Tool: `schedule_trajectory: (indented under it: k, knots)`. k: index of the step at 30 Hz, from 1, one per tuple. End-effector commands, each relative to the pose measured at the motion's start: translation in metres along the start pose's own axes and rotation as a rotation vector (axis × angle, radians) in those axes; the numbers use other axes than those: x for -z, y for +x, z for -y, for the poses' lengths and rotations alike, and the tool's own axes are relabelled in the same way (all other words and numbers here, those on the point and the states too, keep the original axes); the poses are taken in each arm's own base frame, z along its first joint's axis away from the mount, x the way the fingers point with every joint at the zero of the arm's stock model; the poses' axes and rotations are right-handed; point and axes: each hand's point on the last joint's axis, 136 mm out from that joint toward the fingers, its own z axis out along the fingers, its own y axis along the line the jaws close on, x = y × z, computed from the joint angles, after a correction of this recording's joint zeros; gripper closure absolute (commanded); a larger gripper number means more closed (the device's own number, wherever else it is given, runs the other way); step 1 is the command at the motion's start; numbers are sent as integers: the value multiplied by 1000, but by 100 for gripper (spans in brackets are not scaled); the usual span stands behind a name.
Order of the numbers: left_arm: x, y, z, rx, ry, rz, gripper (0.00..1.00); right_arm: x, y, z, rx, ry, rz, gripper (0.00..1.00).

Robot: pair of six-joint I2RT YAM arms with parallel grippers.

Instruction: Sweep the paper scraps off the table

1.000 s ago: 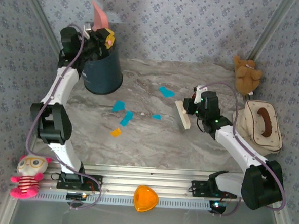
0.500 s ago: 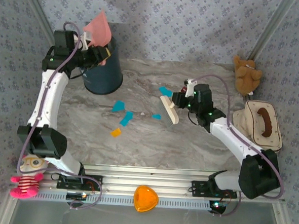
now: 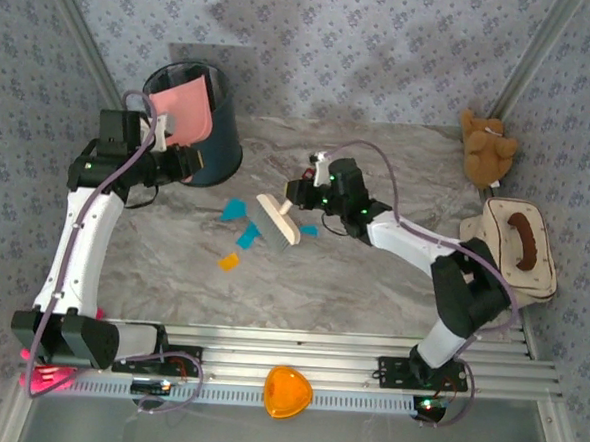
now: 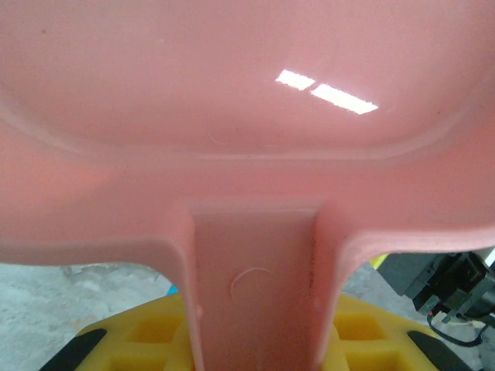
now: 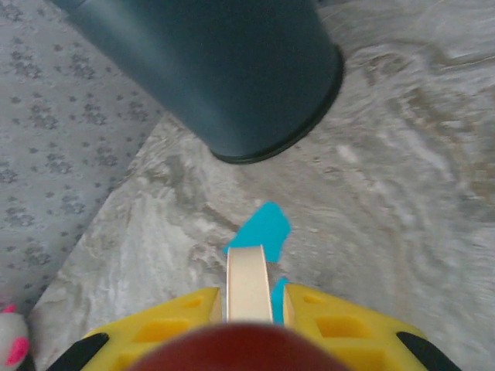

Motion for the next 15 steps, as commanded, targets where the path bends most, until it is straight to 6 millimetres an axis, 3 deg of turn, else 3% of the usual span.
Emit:
schedule_trajectory:
  k: [1, 2, 3, 8, 15]
  knots:
    - [17, -2, 0, -62, -33, 59, 100, -18, -19, -40, -31, -132, 47, 100]
    - [18, -1, -1, -64, -41, 63, 100, -26, -12, -41, -44, -141, 29, 100]
    - [19, 0, -2, -66, -48, 64, 100, -32, -19, -51, -41, -166, 42, 100]
    - [19, 7, -8, -65, -72, 53, 100, -61, -8, -63, -106, -214, 6, 100]
    - [20, 11, -11, -72, -87, 46, 100, -91, 8, -62, -186, -224, -22, 100]
